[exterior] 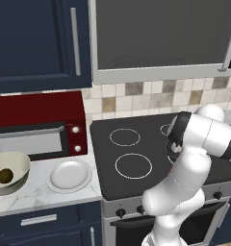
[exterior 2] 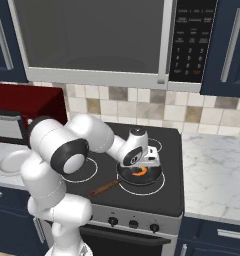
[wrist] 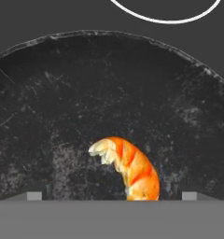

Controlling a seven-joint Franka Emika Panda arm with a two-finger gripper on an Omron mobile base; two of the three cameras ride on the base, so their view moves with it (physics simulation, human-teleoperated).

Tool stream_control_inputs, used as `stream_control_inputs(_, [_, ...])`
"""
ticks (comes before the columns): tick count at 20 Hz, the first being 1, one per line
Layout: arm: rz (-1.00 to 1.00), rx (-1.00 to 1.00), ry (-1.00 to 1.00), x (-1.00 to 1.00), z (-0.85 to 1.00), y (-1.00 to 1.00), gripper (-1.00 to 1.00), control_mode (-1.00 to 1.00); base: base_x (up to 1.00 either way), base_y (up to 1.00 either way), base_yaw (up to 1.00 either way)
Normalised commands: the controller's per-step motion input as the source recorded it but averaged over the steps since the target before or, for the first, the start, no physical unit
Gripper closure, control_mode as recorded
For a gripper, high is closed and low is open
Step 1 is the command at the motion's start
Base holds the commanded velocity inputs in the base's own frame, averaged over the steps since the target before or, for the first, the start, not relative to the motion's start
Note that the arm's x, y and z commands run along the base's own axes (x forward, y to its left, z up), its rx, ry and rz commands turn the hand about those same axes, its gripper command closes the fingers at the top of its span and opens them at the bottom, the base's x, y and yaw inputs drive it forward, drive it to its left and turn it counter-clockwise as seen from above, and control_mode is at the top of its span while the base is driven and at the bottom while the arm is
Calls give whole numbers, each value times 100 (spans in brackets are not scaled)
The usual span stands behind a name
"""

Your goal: Place the shrimp on the plate and place the avocado on the same plate.

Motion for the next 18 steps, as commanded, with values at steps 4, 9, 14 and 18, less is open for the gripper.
stream_control_inputs(4, [0, 2, 4, 14, -6, 0, -100, -100, 0, 0, 0])
stream_control_inputs(9, [0, 2, 3, 16, -6, 0, -100, -100, 0, 0, 0])
stream_control_inputs(14, [0, 2, 3, 2, -9, 0, -100, -100, 0, 0, 0])
stream_control_inputs(18, [0, 1, 4, 0, -6, 0, -100, -100, 0, 0, 0])
